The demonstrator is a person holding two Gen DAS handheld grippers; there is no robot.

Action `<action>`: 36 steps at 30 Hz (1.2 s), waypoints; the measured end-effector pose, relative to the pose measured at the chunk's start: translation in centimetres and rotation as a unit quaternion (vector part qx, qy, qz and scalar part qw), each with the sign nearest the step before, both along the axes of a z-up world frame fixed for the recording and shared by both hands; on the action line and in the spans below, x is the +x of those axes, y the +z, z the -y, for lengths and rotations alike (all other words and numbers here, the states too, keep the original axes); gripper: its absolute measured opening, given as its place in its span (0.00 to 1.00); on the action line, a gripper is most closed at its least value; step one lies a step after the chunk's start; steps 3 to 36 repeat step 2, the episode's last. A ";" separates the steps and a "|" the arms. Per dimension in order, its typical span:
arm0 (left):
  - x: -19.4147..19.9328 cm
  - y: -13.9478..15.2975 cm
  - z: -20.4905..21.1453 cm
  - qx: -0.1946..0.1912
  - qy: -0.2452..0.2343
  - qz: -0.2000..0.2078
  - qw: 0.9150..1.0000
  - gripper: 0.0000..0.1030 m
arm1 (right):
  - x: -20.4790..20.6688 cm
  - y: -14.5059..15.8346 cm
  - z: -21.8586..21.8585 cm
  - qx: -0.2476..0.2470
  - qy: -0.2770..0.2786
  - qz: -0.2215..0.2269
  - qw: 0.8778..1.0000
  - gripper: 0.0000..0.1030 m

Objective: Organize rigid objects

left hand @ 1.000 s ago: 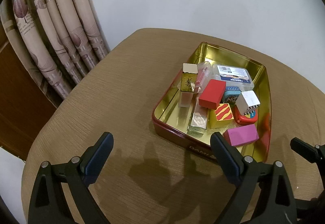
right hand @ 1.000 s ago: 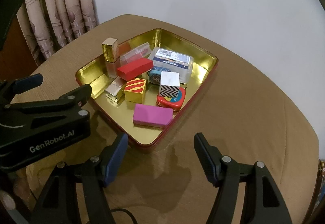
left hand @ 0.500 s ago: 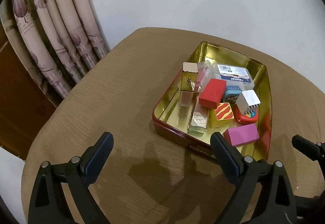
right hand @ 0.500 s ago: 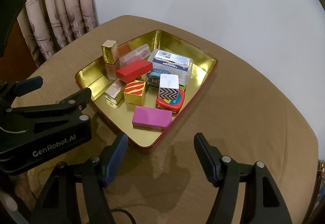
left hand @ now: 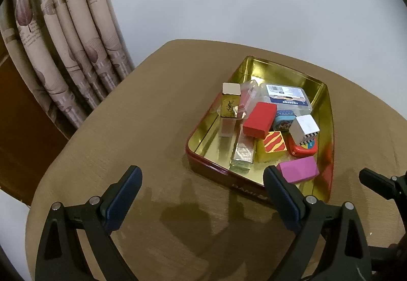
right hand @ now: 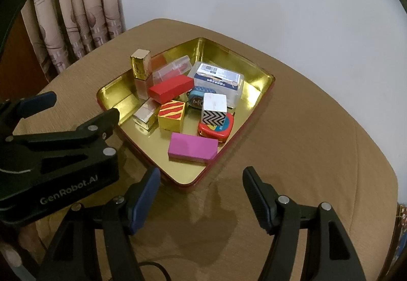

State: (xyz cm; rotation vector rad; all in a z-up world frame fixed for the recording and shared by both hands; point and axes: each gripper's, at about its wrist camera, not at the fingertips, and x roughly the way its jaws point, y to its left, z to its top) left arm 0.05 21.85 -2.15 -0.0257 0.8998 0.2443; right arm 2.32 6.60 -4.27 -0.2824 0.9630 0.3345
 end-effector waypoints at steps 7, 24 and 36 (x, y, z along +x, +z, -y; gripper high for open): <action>0.1 0.0 -0.1 -0.001 0.006 -0.001 1.000 0.92 | 0.0 0.1 -0.1 0.001 -0.002 0.000 1.000 0.67; 0.1 0.0 -0.1 -0.001 0.006 -0.001 1.000 0.92 | 0.0 0.1 -0.1 0.001 -0.002 0.000 1.000 0.67; 0.1 0.0 -0.1 -0.001 0.006 -0.001 1.000 0.92 | 0.0 0.1 -0.1 0.001 -0.002 0.000 1.000 0.67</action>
